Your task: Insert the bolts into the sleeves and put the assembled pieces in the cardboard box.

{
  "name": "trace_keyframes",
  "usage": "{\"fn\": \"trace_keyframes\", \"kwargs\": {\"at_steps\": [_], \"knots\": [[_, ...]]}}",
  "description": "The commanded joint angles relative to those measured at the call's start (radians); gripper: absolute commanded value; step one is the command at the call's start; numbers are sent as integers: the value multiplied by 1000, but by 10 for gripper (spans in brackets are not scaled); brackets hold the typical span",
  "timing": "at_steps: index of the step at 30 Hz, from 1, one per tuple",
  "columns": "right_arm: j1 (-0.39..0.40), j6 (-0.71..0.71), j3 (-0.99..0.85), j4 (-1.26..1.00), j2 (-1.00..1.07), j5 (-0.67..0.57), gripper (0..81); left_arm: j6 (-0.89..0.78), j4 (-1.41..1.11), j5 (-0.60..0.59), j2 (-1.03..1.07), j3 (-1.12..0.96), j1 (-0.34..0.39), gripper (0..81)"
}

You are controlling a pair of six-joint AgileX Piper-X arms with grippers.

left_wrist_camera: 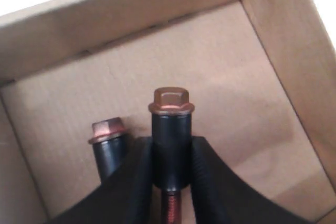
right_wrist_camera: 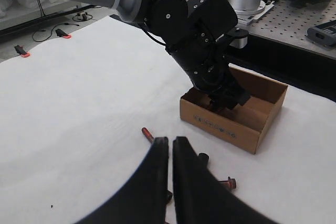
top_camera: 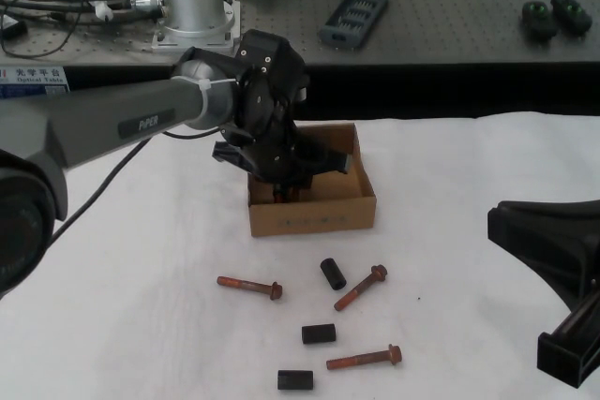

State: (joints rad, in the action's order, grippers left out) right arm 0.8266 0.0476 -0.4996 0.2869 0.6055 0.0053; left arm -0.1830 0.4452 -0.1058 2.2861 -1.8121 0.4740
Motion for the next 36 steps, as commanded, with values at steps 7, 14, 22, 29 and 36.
{"fn": "trace_keyframes", "kwargs": {"at_steps": [7,14,22,29,36], "knots": [[1,5,-4,-1,-9,0,32,-19,10,20,-3,-13,-3,6],[1,5,-4,-1,-9,0,32,-19,10,-13,-3,-13,-3,148],[1,5,-4,-1,-9,0,32,-27,12,-13,-13,-13,-3,285],[1,5,-4,-1,-9,0,32,68,20,-19,-103,-13,-3,218],[1,5,-4,-11,-9,-5,32,465,177,-17,-254,-13,-3,218]]}}
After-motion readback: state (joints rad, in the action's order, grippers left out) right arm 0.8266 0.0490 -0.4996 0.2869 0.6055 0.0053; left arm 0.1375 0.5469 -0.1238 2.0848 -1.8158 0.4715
